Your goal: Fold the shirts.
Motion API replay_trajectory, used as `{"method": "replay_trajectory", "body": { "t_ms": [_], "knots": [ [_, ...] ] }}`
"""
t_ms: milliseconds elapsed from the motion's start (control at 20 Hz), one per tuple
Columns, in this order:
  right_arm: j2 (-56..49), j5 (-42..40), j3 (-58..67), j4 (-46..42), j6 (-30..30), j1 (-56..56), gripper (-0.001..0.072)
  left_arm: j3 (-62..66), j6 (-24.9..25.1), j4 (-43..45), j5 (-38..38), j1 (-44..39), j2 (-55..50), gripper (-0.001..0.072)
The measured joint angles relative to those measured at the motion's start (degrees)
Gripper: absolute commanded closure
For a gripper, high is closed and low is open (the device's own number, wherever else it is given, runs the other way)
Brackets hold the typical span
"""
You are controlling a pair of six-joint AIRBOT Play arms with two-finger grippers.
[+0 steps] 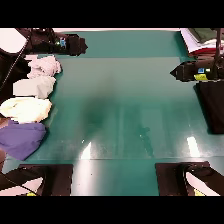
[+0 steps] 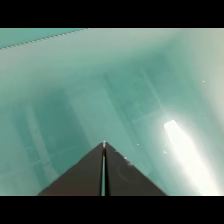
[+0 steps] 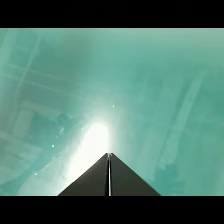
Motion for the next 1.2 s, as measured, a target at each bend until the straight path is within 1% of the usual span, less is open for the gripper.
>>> {"method": "replay_trajectory", "body": {
  "t_ms": [50,100,150,200,300,450,550,850,1000,1200],
  "knots": [
    [0.0,-0.55,0.0,0.0,0.0,0.0,0.0698,0.0,0.02,0.02,0.52,0.0,-0.02,0.0576],
    [0.0,-0.98,0.0,-0.02,0.0,0.0,0.0698,0.0,0.07,0.37,1.62,0.04,-0.07,0.0194],
    [0.0,-1.31,0.0,-0.07,0.0,0.0,0.0698,0.0,0.07,1.75,2.89,0.26,-0.13,0.0098],
    [0.0,-1.55,0.0,-0.11,0.0,0.0,0.0698,0.0,-0.61,3.93,4.24,0.79,-0.31,0.0097],
    [0.0,-2.14,0.0,-0.15,-0.02,0.0,0.0698,0.0,-4.83,11.15,6.16,3.13,-1.31,0.0097],
    [0.0,-3.04,0.0,-0.15,-0.02,0.0,0.0698,0.0,-10.67,20.46,6.8,9.22,-4.81,0.0097],
    [0.0,-3.37,0.0,-0.17,-0.04,0.0,0.0698,0.0,-12.55,23.96,7.43,13.81,-8.41,0.0097],
    [0.0,-3.72,0.0,-0.17,-0.07,0.0,0.0698,-0.02,-14.73,27.65,11.82,24.87,-22.75,0.0097],
    [0.0,-3.32,0.0,-0.15,-0.09,0.0,0.0698,0.0,-15.15,28.09,16.7,27.12,-28.85,0.0098],
    [0.0,-2.56,0.0,-0.02,-0.09,0.0,0.0698,0.0,-15.39,27.41,24.17,28.13,-33.14,0.0099]
  ]
}}
